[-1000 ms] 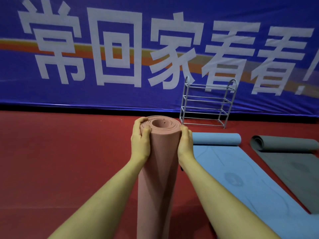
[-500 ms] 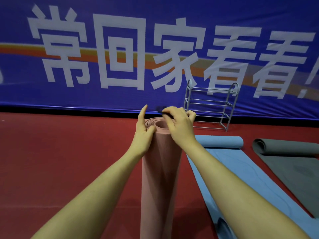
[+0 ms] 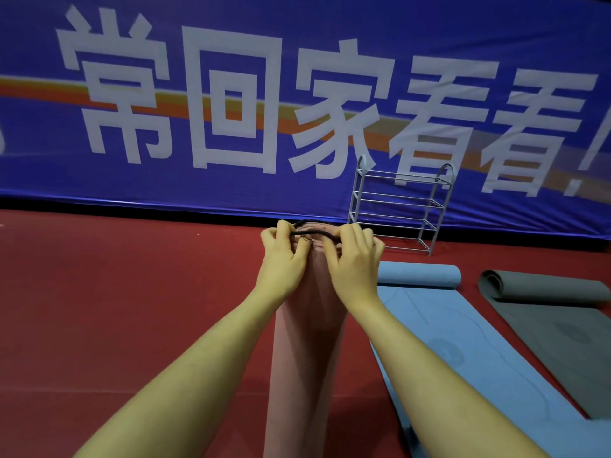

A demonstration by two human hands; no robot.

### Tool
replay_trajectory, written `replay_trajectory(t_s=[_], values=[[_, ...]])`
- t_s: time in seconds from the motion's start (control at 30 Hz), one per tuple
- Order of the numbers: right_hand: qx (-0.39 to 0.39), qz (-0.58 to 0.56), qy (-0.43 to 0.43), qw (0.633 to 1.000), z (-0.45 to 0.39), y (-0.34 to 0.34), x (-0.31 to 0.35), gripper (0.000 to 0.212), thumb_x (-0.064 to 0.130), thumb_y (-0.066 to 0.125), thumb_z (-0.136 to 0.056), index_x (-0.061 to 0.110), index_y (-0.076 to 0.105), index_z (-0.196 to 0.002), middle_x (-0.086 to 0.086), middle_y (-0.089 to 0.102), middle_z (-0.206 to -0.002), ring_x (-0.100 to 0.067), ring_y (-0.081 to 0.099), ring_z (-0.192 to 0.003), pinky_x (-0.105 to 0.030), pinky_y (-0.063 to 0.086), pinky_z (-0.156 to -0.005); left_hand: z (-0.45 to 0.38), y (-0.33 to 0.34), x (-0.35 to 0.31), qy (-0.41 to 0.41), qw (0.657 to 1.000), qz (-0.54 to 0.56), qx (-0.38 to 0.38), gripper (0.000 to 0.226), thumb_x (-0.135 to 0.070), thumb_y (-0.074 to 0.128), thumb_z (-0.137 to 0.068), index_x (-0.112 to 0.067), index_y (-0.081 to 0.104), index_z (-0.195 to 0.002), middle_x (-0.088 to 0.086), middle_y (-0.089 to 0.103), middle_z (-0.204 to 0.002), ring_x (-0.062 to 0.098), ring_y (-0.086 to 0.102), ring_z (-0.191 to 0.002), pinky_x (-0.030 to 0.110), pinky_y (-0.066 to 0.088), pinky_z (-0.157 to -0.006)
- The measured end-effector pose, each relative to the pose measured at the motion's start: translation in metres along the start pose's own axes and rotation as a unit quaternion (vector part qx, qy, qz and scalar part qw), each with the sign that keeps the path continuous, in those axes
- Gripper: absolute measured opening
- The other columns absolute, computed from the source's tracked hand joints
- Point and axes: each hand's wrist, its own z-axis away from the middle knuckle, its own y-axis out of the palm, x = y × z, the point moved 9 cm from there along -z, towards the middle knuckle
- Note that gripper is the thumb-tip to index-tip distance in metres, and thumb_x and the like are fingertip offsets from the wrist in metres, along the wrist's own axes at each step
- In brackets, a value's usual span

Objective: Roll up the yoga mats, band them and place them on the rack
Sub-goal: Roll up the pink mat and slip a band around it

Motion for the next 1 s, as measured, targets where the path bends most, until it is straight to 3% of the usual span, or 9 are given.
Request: replay_trajectory(t_s=[0.17,0.3,0.4,0.5,0.6,0.77,0.87,0.93,1.0], values=[[0.018,-0.188,0.11,0.976,0.005,-0.003,-0.013,0.024,0.031,0.052,-0.084,0.011,0.048,-0.071,-0.007,0.045,-0.092,-0.019,0.044,-0.082,-0.023,0.037,-0.074,0.001,-0.003,0.001,-0.006,0.999,0.036,-0.01,0.015,-0.024,0.05,-0.091,-0.024,0.037,-0.083,0.006,0.048,-0.093,0.014,0.046,-0.075,0.028,0.032,-0.064],[-0.012,-0.213,0.211,0.954,0.004,-0.007,-0.029,0.031,0.004,0.06,-0.087,0.01,0.043,-0.062,-0.009,0.044,-0.089,-0.015,0.043,-0.073,-0.004,0.03,-0.068,0.001,-0.007,0.015,-0.052,0.992,0.11,-0.016,0.02,-0.045,0.041,-0.079,-0.026,0.045,-0.072,0.008,0.052,-0.084,0.023,0.05,-0.081,0.043,0.044,-0.076],[-0.025,-0.219,0.29,0.931,0.007,-0.007,-0.042,0.014,-0.004,0.062,-0.08,0.002,0.052,-0.088,-0.009,0.042,-0.106,-0.006,0.045,-0.083,0.002,0.029,-0.073,0.002,-0.006,0.021,-0.082,0.99,0.11,-0.037,0.037,-0.045,0.049,-0.092,-0.017,0.058,-0.07,0.009,0.062,-0.09,0.017,0.057,-0.079,0.032,0.045,-0.075],[0.0,-0.236,0.38,0.894,0.016,0.002,-0.054,0.041,0.001,0.054,-0.087,0.0,0.042,-0.126,-0.013,0.037,-0.132,-0.021,0.044,-0.111,0.0,0.027,-0.072,0.004,-0.006,0.019,-0.077,0.989,0.112,-0.064,0.035,-0.027,0.058,-0.092,-0.007,0.043,-0.068,0.007,0.055,-0.069,0.003,0.046,-0.057,0.017,0.036,-0.057],[0.041,-0.224,0.449,0.864,0.027,0.012,-0.061,0.048,0.015,0.045,-0.096,0.001,0.031,-0.14,-0.015,0.034,-0.144,-0.028,0.043,-0.121,-0.014,0.026,-0.073,0.003,-0.005,0.016,-0.063,0.988,0.119,-0.08,0.023,-0.027,0.06,-0.091,-0.017,0.045,-0.077,-0.001,0.056,-0.075,0.009,0.052,-0.069,0.024,0.042,-0.067],[0.009,-0.272,0.499,0.823,0.041,0.009,-0.065,0.033,0.027,0.048,-0.097,0.002,0.037,-0.114,-0.01,0.05,-0.109,-0.02,0.047,-0.081,-0.021,0.029,-0.062,0.006,0.0,0.025,-0.09,0.984,0.132,-0.074,0.024,-0.019,0.053,-0.094,-0.021,0.049,-0.117,-0.005,0.059,-0.111,0.012,0.056,-0.102,0.033,0.047,-0.09],[-0.01,-0.277,0.489,0.827,0.042,0.003,-0.068,0.023,0.028,0.047,-0.098,0.007,0.038,-0.098,0.002,0.047,-0.08,-0.015,0.045,-0.067,-0.028,0.026,-0.051,0.006,-0.002,0.023,-0.094,0.99,0.086,-0.064,0.031,-0.008,0.049,-0.092,-0.011,0.055,-0.122,-0.001,0.062,-0.107,0.0,0.058,-0.085,0.017,0.042,-0.079],[-0.001,-0.266,0.479,0.836,0.039,0.002,-0.069,0.022,0.029,0.046,-0.099,0.008,0.042,-0.096,0.004,0.046,-0.076,-0.016,0.044,-0.068,-0.029,0.028,-0.051,0.003,-0.002,0.027,-0.114,0.99,0.064,-0.052,0.019,-0.007,0.05,-0.091,-0.012,0.056,-0.107,-0.002,0.063,-0.088,-0.009,0.057,-0.057,0.008,0.041,-0.057],[0.005,-0.26,0.476,0.84,0.038,0.003,-0.073,0.023,0.031,0.044,-0.1,0.008,0.047,-0.095,0.004,0.048,-0.074,-0.014,0.044,-0.068,-0.028,0.024,-0.055,-0.002,-0.006,0.031,-0.14,0.987,0.059,-0.049,0.011,-0.004,0.051,-0.087,-0.011,0.052,-0.095,0.002,0.06,-0.084,-0.002,0.057,-0.052,0.012,0.045,-0.053]])
